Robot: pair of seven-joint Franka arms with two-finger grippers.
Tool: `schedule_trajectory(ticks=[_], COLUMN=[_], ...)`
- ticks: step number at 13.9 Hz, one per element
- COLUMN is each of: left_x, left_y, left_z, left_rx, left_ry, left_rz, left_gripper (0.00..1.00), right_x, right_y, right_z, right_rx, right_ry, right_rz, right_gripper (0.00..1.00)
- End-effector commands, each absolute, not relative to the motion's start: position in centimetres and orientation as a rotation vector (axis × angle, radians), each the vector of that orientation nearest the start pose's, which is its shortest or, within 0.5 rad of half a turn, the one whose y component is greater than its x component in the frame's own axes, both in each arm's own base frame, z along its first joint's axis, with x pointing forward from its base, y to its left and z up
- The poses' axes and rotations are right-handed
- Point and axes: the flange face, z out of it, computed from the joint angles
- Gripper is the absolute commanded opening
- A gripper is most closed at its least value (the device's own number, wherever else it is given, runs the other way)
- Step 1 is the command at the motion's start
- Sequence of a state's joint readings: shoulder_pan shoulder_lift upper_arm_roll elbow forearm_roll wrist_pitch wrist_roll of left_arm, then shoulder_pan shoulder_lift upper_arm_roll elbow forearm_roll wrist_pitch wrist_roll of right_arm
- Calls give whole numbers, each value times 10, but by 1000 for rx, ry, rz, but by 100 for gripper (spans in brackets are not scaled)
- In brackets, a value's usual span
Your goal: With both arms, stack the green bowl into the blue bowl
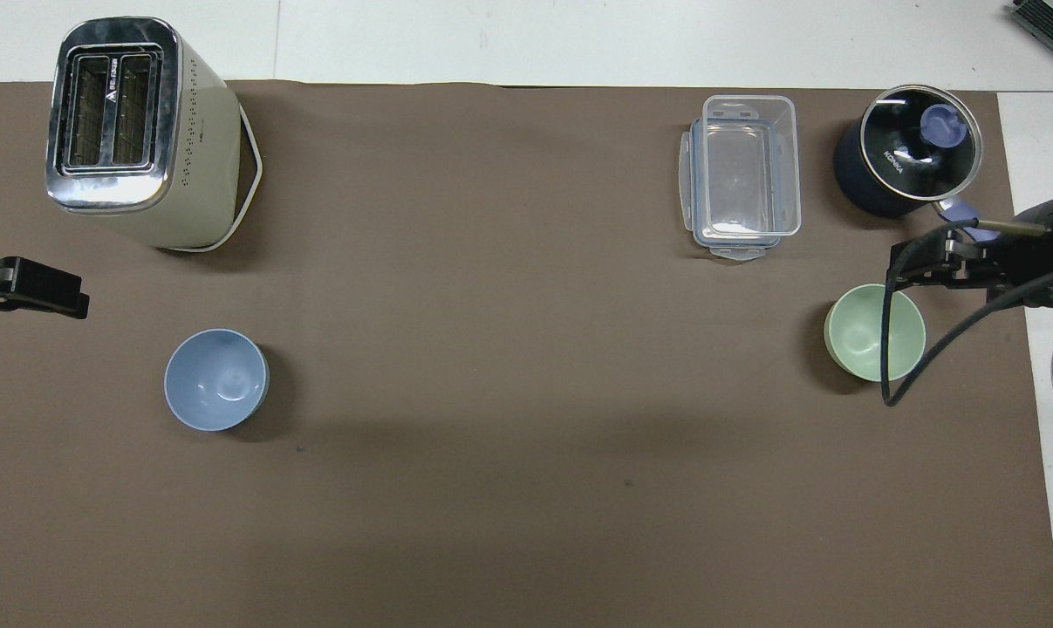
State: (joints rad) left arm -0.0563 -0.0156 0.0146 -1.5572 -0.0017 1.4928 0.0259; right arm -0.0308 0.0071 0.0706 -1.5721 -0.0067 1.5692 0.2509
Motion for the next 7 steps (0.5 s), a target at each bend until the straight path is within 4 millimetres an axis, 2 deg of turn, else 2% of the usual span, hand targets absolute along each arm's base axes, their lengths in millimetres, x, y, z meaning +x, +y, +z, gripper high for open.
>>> schedule_trajectory(ticks=[1, 4, 7], left_x=[532, 532, 534], left_y=[-22, -20, -18], left_z=[631, 629, 619], left_rx=[-3124, -3129, -3131], left_ry=[104, 98, 101], left_rz=[103, 96, 115], left_gripper=[100, 100, 100], right_x=[550, 550, 550], right_y=[19, 19, 19], right_z=[621, 621, 621], right_rx=[-3135, -3135, -3135], right_ry=[357, 357, 357], right_rz=[16, 16, 16], right_gripper=[100, 100, 100])
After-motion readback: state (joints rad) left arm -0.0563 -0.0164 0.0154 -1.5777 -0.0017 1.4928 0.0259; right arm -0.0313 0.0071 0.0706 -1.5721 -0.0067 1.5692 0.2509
